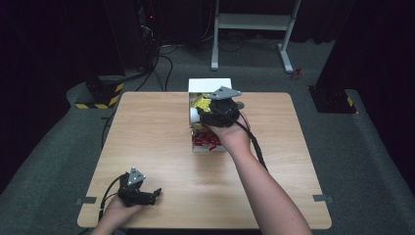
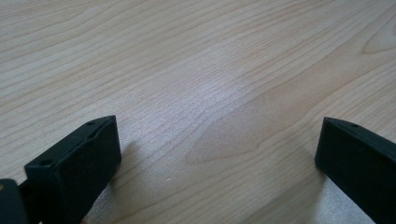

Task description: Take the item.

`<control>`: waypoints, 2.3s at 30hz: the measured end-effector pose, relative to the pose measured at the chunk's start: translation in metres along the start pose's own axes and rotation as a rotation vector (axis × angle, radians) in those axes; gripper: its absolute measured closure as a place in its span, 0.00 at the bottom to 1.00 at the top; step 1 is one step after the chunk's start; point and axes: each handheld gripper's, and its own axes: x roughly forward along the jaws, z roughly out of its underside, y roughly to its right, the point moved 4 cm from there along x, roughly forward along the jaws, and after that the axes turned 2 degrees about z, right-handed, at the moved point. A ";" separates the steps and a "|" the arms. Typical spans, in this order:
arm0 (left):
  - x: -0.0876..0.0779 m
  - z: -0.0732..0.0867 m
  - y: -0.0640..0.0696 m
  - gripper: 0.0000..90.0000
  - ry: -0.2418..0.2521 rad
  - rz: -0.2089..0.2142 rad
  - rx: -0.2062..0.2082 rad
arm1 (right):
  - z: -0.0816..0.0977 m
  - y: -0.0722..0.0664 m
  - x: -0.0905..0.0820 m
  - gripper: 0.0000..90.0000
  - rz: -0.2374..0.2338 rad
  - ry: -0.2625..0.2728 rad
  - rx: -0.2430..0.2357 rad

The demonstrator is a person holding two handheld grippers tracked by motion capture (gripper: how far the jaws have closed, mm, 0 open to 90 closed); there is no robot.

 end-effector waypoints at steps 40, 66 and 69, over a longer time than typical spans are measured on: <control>-0.001 0.001 0.000 0.01 -0.001 -0.002 0.002 | -0.006 0.000 -0.035 0.42 -0.026 0.095 0.022; -0.001 0.001 0.000 0.01 -0.002 -0.002 0.006 | 0.023 -0.012 -0.071 0.42 -0.068 0.133 0.009; -0.001 0.001 0.000 0.01 -0.002 0.002 -0.002 | 0.029 -0.014 -0.074 0.42 -0.069 0.135 0.005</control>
